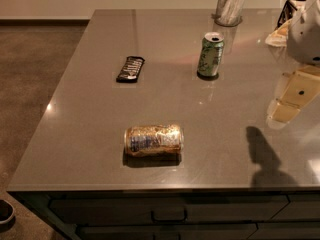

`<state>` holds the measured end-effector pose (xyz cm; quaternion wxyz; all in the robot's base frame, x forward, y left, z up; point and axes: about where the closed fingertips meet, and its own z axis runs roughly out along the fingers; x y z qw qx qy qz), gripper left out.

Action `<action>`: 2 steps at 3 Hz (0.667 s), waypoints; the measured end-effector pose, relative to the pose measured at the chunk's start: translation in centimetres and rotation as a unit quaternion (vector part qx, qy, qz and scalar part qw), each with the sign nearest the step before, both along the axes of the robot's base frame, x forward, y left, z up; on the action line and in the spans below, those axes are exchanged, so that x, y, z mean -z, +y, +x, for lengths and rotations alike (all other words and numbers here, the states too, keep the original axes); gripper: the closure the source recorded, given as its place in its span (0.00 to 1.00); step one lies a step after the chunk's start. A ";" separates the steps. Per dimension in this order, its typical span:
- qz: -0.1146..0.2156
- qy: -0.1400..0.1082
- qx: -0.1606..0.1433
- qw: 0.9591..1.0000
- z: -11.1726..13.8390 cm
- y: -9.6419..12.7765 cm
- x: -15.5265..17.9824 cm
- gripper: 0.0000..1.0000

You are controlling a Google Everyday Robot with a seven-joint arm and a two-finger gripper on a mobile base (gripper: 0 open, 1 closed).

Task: Place orange can upright

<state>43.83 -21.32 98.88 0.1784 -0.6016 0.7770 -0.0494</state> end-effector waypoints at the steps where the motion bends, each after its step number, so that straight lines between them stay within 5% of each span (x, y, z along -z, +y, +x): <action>1: 0.000 0.000 0.000 1.000 0.0 0.0 0.0 0.00; 2: -0.003 -0.001 -0.019 1.000 -0.2 1.3 0.5 0.00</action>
Offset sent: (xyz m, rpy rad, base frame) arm -0.0048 0.0281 -0.0167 -0.0121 0.0156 0.0895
